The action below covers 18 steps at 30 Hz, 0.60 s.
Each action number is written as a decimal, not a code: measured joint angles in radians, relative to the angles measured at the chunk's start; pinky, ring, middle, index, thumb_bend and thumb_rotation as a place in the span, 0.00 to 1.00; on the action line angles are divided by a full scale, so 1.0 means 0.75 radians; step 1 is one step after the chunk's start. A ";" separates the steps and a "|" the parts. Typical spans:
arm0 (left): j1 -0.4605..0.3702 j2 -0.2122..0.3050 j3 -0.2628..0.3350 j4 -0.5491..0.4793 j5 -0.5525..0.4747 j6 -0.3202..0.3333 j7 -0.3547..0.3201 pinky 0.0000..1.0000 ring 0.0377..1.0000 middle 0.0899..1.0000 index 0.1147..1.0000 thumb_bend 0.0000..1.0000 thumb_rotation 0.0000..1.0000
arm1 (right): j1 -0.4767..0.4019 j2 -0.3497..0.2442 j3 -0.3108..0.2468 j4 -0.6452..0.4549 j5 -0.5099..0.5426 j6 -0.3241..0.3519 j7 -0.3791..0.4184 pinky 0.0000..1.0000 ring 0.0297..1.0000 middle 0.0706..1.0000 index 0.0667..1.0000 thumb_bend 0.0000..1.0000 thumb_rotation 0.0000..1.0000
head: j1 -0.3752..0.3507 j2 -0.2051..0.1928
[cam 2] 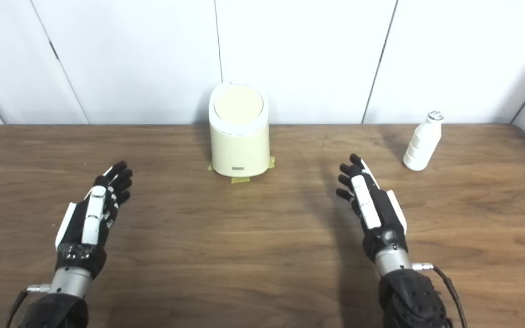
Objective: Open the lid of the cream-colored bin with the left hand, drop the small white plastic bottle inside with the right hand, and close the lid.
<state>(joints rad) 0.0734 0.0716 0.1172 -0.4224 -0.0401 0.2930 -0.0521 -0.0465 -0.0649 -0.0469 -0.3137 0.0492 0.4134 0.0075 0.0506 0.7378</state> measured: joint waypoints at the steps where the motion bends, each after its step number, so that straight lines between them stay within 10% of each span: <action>1: 0.000 0.000 0.000 0.000 0.000 0.000 0.000 0.94 0.92 0.90 0.92 0.46 0.98 | 0.000 0.000 0.000 0.000 0.000 0.000 0.000 0.84 0.90 0.90 0.94 0.64 0.87 | -0.002 0.000; 18: 0.000 0.000 -0.001 0.000 -0.004 0.001 -0.001 0.95 0.92 0.91 0.93 0.46 0.96 | 0.000 0.000 -0.001 0.000 0.005 -0.001 0.001 0.84 0.90 0.90 0.94 0.63 0.87 | -0.002 -0.004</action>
<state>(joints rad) 0.0736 0.0714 0.1162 -0.4224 -0.0431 0.2936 -0.0527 -0.0466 -0.0652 -0.0479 -0.3136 0.0528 0.4130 0.0084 0.0491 0.7348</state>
